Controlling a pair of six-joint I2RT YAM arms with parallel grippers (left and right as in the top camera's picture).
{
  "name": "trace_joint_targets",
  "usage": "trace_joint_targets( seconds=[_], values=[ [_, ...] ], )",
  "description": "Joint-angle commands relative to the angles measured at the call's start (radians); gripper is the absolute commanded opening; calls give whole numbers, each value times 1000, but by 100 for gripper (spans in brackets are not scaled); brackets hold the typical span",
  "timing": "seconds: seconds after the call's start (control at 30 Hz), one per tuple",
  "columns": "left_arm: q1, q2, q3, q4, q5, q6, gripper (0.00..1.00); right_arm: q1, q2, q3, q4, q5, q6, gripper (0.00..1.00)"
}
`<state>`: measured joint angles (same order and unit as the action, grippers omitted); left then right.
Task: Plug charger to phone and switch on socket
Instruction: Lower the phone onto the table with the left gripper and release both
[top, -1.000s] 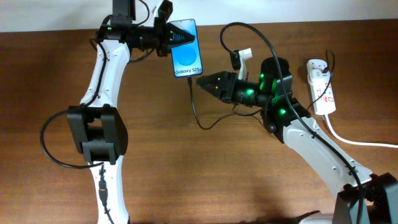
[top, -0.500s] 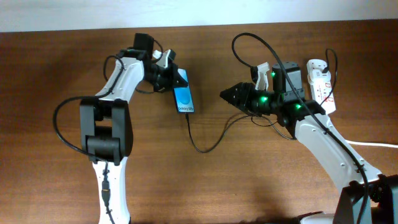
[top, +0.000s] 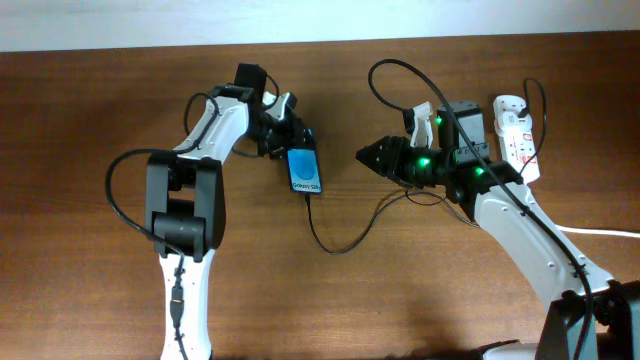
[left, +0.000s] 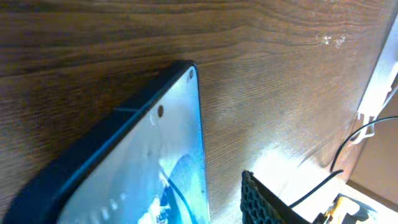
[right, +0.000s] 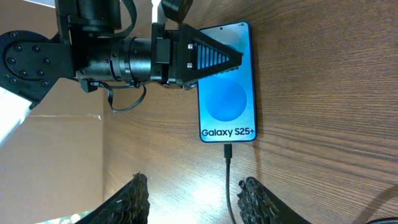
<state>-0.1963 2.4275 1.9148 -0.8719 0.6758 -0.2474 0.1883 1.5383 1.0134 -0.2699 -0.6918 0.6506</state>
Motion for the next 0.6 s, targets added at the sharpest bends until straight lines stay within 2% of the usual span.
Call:
trace_joint_targets(
  seconds=[0.0, 0.03, 0.1, 0.17, 0.43, 0.5, 0.57],
  values=[
    [0, 21, -3, -1, -56, 14, 54, -5, -14, 2, 0, 13, -12, 50],
    [1, 21, -3, -2, -64, 14, 56, -5, -14, 2, 0, 13, -12, 50],
    [1, 21, -3, -20, -156, 14, 67, -5, -14, 2, -1, 13, -16, 50],
    [1, 21, -3, -55, -302, 14, 70, -5, -14, 2, -4, 13, -19, 50],
    [4, 21, 0, -106, -583, 13, 70, -5, -14, 2, -4, 13, -27, 50],
    [26, 4, 73, -138, -598, 14, 72, -5, -16, 2, -13, 47, -45, 50],
    [47, -44, 197, -203, -598, 14, 72, -5, -40, 43, -101, 127, -80, 50]
  ],
)
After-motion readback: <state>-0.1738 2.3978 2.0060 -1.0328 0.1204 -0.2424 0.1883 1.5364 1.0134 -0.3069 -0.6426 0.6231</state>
